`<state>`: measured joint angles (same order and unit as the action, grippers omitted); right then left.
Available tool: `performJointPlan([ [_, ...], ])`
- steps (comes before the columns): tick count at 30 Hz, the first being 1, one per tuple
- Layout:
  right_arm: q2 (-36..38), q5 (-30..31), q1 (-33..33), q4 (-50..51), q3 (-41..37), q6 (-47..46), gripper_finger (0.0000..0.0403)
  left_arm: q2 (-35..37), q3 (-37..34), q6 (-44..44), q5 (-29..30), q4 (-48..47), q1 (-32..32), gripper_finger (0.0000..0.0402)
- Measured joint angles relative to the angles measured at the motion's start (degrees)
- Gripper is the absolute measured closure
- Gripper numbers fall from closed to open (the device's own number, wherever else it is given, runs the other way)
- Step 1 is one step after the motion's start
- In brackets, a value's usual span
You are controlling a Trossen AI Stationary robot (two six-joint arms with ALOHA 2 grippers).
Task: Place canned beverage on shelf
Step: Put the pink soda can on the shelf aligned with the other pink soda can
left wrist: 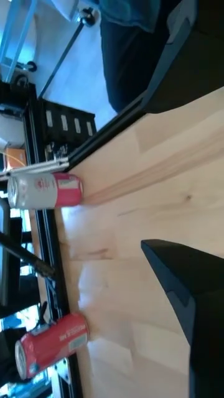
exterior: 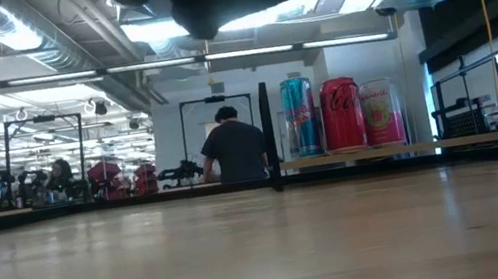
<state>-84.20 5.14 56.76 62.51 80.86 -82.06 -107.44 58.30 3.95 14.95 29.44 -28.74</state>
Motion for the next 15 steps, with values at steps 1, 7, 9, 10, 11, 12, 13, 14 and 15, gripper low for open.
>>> performJointPlan([
  [1,-1.8,-1.6,0.6,2.5,1.2,-2.7,0.0052,0.0,0.0,0.0,0.3,0.2,-0.2,0.0064],
  [7,-7.9,-7.0,3.0,8.7,3.5,-11.6,0.0052,0.0,0.0,0.4,0.6,0.7,-0.1,0.0064],
  [9,-8.7,-7.2,3.0,8.6,3.5,-12.1,0.0052,0.0,0.0,0.4,0.6,0.7,-0.1,0.0064],
  [10,-9.0,-7.2,3.0,8.6,3.5,-12.2,0.0052,0.0,0.0,0.4,0.6,0.7,-0.1,0.0064],
  [11,-9.2,-7.2,2.9,8.6,3.5,-12.4,0.0052,0.0,0.0,0.4,0.6,0.7,-0.2,0.0064],
  [12,-9.4,-7.2,2.9,8.6,3.5,-12.8,0.0052,0.0,0.0,0.4,0.6,0.7,-0.2,0.0064],
  [13,-9.6,-7.3,2.9,8.6,3.5,-13.5,0.0052,0.0,0.0,0.4,0.6,0.7,-0.2,0.0064],
  [14,-9.9,-7.2,2.9,8.5,3.5,-14.0,0.0052,0.0,0.0,0.4,0.6,0.7,-0.2,0.0064],
  [15,-10.3,-7.3,2.9,8.3,3.5,-14.4,0.0052,0.0,0.0,0.4,0.6,0.7,-0.1,0.0064],
])
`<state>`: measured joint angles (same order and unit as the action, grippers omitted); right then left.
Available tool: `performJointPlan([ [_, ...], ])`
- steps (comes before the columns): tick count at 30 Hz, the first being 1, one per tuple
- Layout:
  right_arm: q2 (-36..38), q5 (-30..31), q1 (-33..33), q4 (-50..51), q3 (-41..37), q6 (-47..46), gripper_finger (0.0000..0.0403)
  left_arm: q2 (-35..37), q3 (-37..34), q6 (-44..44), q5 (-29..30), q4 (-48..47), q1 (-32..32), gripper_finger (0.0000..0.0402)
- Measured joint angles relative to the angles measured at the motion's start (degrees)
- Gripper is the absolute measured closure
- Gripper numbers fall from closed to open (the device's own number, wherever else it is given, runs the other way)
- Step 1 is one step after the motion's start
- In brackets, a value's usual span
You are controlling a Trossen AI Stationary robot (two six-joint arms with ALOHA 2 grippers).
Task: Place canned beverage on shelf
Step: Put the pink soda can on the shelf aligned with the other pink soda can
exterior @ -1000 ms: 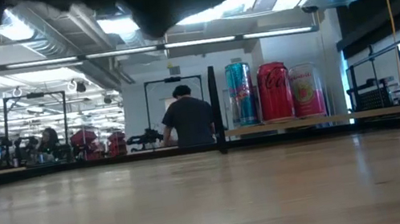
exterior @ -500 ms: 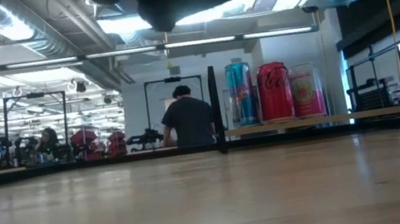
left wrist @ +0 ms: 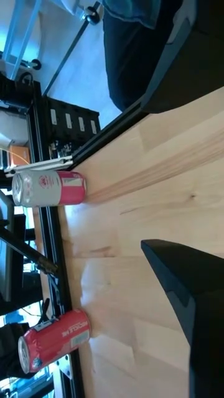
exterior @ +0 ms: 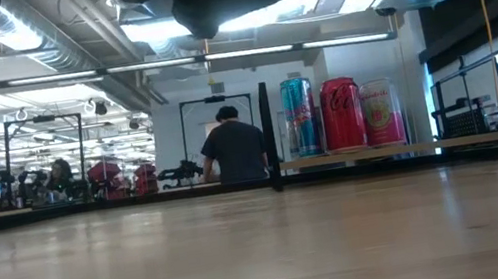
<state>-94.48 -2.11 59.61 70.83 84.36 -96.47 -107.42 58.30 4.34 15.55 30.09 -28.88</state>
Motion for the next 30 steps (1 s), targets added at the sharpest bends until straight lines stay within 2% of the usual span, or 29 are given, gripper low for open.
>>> performJointPlan([
  [11,-6.6,-6.5,0.0,-0.9,0.0,-0.3,0.0052,0.0,0.0,0.0,0.0,0.0,0.1,0.0064],
  [15,-8.6,-7.3,0.0,-2.0,0.0,1.8,0.0052,0.0,0.0,0.0,0.0,0.0,0.1,0.0064],
  [19,-10.2,-11.0,0.0,-1.8,0.0,4.5,0.0066,0.0,0.0,0.0,0.0,0.0,0.1,0.0064],
  [24,-10.8,-9.8,-0.5,-1.7,0.0,13.2,0.0149,0.0,0.0,0.0,0.0,0.0,0.1,0.0064],
  [27,-10.8,-6.8,-1.3,-1.3,0.6,23.0,0.0153,0.0,0.0,0.0,0.0,-0.1,0.1,0.0064],
  [30,-10.9,-0.9,-3.7,-1.5,2.0,36.1,0.0153,0.0,0.0,0.0,0.0,-0.4,-0.1,0.0064],
])
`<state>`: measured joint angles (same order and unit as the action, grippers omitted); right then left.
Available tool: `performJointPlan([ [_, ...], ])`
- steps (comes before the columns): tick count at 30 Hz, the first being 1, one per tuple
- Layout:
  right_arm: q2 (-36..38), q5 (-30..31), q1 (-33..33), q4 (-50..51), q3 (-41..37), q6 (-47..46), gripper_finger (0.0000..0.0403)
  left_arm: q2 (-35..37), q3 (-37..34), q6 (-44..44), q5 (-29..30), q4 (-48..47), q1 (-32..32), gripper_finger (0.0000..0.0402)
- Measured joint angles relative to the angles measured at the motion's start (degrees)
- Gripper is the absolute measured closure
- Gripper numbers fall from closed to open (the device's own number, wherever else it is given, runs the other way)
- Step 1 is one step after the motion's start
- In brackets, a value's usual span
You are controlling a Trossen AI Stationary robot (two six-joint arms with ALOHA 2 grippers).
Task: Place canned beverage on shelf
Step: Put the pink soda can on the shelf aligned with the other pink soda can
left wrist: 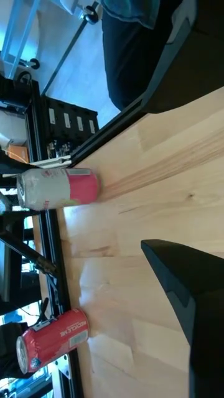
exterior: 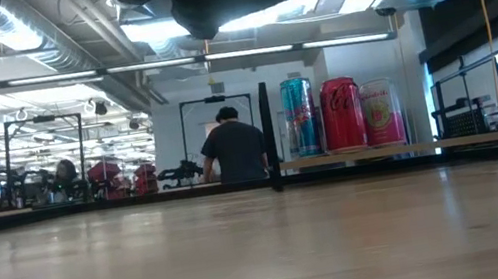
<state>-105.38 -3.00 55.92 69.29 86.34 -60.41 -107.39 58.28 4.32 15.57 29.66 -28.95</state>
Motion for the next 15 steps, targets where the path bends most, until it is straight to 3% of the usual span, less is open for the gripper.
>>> performJointPlan([
  [4,0.0,4.3,-6.0,2.3,2.9,15.9,0.0153,0.0,0.0,0.0,0.1,-2.2,-1.0,0.0064],
  [9,0.0,3.0,-14.5,6.4,6.4,27.9,0.0153,0.0,0.0,0.0,-0.4,-7.2,-3.0,0.0064],
  [15,-0.7,2.7,-19.6,8.8,7.0,46.4,0.0153,0.0,0.0,0.0,-2.8,-9.3,-5.1,0.0064],
])
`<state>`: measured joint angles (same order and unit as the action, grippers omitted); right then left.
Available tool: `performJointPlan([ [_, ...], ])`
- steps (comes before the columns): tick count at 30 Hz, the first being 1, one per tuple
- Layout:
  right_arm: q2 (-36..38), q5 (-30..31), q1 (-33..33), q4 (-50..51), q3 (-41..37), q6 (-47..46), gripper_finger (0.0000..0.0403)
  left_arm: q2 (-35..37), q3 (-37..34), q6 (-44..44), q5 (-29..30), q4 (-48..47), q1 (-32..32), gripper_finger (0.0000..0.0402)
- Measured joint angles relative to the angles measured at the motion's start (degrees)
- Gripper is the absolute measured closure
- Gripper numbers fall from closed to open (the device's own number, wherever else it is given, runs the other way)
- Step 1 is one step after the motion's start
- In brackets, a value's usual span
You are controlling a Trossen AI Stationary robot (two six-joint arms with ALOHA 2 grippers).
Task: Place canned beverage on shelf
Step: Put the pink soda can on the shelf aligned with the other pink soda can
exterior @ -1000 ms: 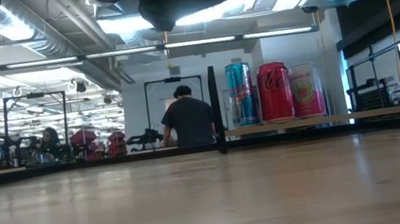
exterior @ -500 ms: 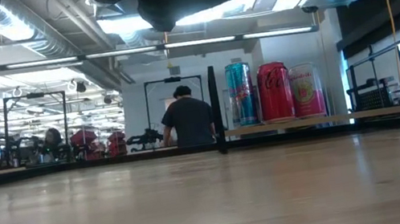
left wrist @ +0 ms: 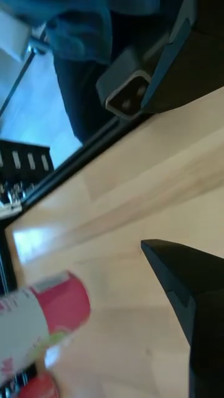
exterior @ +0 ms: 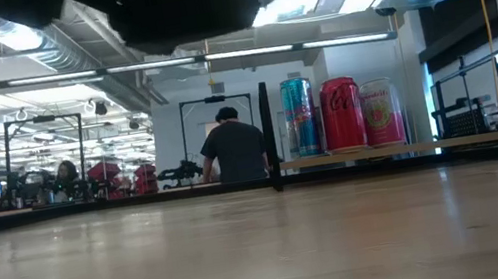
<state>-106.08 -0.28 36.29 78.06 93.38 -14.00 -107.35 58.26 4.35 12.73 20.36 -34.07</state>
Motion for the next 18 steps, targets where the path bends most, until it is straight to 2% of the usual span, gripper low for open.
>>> performJointPlan([
  [3,-1.9,-0.2,-0.4,-0.3,0.0,10.2,0.0153,0.0,0.0,0.0,-0.3,-0.3,-0.5,0.0064],
  [6,-4.2,2.3,-0.3,-0.6,0.0,17.4,0.0153,0.0,0.0,0.0,-0.2,-0.3,-0.5,0.0064],
  [12,-6.1,5.1,-0.3,-1.1,0.1,19.8,0.0153,0.0,0.0,0.0,-0.2,-0.3,-0.4,0.0064],
  [14,-6.2,5.1,-0.3,-1.1,0.2,19.8,0.0127,0.0,0.0,0.0,-0.2,-0.3,-0.3,0.0064],
  [18,-6.4,4.8,-0.3,-0.4,1.9,15.4,0.0037,0.0,0.0,0.0,-0.1,-0.3,0.2,0.0064],
])
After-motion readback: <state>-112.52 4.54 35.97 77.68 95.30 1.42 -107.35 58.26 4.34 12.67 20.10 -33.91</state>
